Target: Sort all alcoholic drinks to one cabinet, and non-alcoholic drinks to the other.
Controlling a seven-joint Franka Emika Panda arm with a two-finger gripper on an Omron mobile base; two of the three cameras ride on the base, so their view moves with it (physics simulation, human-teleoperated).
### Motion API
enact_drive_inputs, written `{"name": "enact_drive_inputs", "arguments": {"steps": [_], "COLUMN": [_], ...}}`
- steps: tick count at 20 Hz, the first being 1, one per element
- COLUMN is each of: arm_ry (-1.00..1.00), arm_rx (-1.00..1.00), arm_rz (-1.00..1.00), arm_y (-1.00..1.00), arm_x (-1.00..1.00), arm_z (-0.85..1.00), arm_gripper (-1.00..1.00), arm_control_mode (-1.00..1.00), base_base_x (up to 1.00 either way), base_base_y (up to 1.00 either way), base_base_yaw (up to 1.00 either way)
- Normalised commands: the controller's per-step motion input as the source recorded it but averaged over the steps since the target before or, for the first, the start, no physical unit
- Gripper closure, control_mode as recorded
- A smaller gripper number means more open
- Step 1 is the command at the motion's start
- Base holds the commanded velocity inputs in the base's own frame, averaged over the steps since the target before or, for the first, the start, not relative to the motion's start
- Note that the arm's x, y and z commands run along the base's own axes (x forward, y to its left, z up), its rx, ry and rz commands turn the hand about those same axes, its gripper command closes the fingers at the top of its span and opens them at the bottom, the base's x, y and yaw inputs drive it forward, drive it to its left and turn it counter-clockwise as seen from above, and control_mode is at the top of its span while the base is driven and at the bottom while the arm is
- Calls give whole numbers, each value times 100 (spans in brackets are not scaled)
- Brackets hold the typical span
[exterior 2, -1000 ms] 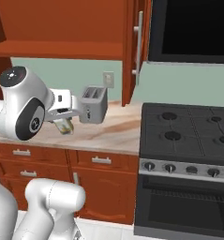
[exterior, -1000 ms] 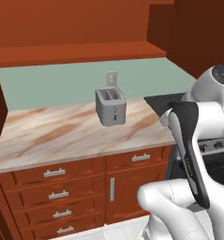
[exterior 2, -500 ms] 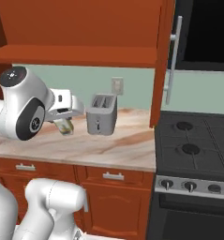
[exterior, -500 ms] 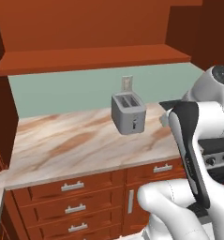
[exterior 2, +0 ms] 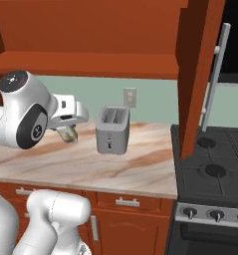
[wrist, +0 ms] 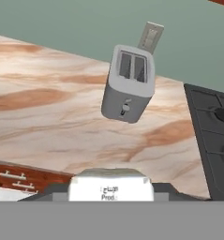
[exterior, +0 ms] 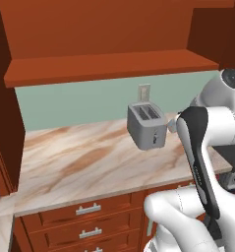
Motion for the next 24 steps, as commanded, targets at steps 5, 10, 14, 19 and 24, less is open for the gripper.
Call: {"name": "enact_drive_inputs", "arguments": {"steps": [5, 10, 14, 19, 24], "arm_ry": [0, 0, 0, 0, 0], "arm_rx": [0, 0, 0, 0, 0], "arm_rz": [0, 0, 0, 0, 0], "arm_y": [0, 0, 0, 0, 0], "arm_x": [0, 0, 0, 0, 0], "arm_z": [0, 0, 0, 0, 0], "arm_gripper": [100, 100, 100, 100, 100], "arm_control_mode": [100, 100, 100, 100, 100], "base_base_x": [43, 41, 42, 40, 16], "base_base_y": [34, 35, 36, 35, 22], "base_base_yaw": [-2, -2, -3, -3, -1]}}
